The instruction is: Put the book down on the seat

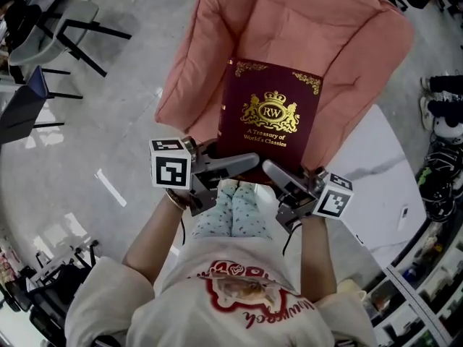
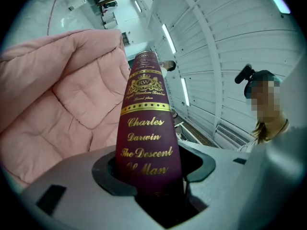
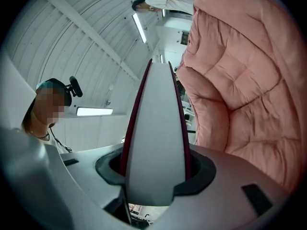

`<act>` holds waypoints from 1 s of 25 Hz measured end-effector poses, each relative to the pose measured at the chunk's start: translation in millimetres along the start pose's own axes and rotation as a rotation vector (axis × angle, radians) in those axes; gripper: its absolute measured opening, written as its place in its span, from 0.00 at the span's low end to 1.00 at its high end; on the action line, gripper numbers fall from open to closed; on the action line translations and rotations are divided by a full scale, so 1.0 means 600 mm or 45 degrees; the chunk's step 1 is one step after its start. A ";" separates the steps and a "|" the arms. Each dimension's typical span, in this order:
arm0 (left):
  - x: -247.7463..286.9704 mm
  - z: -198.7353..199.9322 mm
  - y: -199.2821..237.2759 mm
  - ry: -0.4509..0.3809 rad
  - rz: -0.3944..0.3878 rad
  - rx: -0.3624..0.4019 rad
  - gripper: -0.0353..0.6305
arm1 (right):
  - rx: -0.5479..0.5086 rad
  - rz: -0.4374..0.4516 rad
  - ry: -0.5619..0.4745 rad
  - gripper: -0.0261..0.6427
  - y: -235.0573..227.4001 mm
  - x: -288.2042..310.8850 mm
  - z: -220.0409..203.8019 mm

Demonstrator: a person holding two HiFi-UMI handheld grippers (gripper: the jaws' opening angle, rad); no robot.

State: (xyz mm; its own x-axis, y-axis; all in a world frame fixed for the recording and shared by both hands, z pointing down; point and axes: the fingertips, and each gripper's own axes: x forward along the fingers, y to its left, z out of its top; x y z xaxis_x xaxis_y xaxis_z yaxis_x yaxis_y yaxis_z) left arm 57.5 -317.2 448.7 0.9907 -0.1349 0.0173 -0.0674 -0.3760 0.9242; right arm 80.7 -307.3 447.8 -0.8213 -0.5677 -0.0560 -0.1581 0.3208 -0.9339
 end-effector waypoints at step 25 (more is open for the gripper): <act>-0.009 -0.019 0.144 -0.030 0.058 -0.046 0.42 | 0.067 0.018 0.043 0.36 -0.141 0.026 -0.030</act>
State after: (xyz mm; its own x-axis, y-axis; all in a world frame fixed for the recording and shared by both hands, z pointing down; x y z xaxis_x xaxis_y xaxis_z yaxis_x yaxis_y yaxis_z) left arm 47.4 -338.5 532.8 0.9837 -0.1726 0.0508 -0.1073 -0.3360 0.9357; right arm 71.4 -329.4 532.5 -0.8416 -0.5369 -0.0583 -0.1179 0.2881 -0.9503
